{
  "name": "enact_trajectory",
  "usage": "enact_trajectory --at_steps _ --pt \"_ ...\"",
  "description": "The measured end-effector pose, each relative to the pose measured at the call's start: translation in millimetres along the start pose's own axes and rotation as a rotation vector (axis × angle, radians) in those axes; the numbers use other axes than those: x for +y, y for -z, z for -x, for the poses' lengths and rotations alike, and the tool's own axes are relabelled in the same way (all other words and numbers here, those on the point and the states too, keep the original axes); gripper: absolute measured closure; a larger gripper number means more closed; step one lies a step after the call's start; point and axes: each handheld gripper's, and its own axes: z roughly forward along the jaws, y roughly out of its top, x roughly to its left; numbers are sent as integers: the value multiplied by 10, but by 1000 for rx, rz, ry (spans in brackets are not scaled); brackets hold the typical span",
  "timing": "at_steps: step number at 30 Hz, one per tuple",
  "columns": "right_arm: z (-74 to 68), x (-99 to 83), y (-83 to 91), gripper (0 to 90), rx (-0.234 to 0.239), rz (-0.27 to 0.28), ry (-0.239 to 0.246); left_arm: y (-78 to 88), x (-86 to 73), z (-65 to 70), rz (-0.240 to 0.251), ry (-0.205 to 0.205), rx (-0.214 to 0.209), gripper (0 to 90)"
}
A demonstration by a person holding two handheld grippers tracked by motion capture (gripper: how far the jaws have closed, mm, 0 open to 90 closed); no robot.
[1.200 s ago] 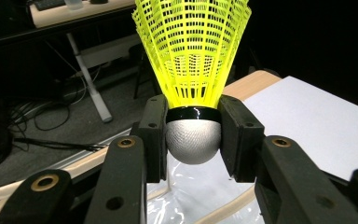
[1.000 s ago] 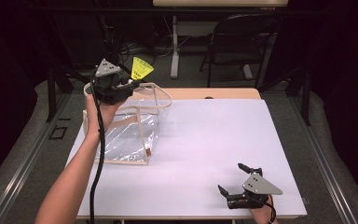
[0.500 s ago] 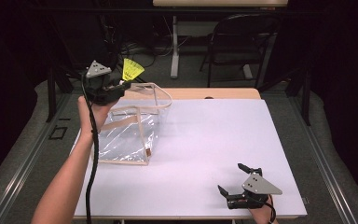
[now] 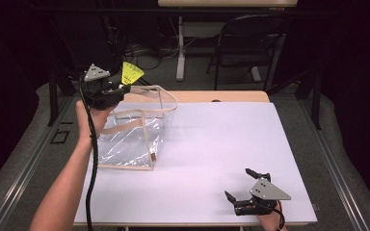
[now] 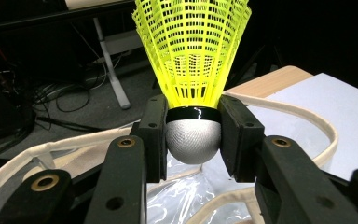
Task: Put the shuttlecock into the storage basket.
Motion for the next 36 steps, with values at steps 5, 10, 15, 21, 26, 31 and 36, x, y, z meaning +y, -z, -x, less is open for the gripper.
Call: enact_trajectory --at_steps 5,10,15,21,26,31,36 --pt "1 3 3 0 -3 4 4 1 -34 -27 -8 3 2 651" --pt "-1 6 5 0 -3 3 7 1 -79 -57 -15 9 7 651" --pt "2 7 6 1 -4 2 7 2 -128 -95 -25 13 12 651" --pt "3 10 11 1 -6 5 8 24 -153 -117 -33 13 15 650" --pt "1 11 11 1 -4 3 10 29 -209 -139 -49 11 16 650" --pt "-5 12 11 2 -2 0 10 26 -252 -153 -66 11 14 650" --pt "-4 11 8 2 -3 -1 12 31 -245 -150 -82 3 13 650"
